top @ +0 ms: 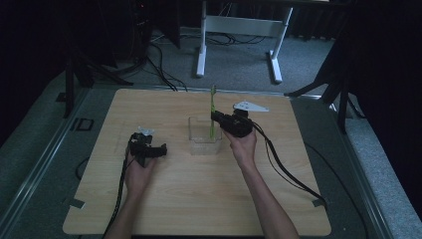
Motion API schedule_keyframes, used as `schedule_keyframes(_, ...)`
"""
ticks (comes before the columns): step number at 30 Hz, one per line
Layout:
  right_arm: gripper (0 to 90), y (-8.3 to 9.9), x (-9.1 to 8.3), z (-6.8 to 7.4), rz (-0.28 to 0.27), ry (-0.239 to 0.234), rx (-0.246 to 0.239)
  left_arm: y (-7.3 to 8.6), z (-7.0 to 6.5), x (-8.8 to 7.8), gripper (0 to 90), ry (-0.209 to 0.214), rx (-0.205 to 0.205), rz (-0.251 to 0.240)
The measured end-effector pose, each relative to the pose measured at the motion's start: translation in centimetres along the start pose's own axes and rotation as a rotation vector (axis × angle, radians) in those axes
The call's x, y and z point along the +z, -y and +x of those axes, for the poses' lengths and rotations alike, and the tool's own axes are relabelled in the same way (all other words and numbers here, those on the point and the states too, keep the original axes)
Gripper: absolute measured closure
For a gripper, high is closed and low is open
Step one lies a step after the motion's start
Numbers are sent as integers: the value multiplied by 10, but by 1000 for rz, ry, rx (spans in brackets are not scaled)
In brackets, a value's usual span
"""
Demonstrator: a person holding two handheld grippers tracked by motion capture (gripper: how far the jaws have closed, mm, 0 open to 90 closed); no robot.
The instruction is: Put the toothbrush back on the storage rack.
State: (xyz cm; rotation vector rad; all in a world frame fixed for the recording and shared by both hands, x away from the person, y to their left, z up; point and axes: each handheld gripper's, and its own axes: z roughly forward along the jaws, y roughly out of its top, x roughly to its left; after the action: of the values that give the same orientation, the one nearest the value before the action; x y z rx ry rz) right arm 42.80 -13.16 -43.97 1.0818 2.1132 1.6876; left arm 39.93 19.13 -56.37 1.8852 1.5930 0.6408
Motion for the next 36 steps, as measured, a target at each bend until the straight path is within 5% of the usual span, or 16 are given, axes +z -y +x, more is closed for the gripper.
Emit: schedule_keyframes(36, 821, 20, 13, 6, 122, 117, -174, 0, 0, 0, 93, 0, 0, 0)
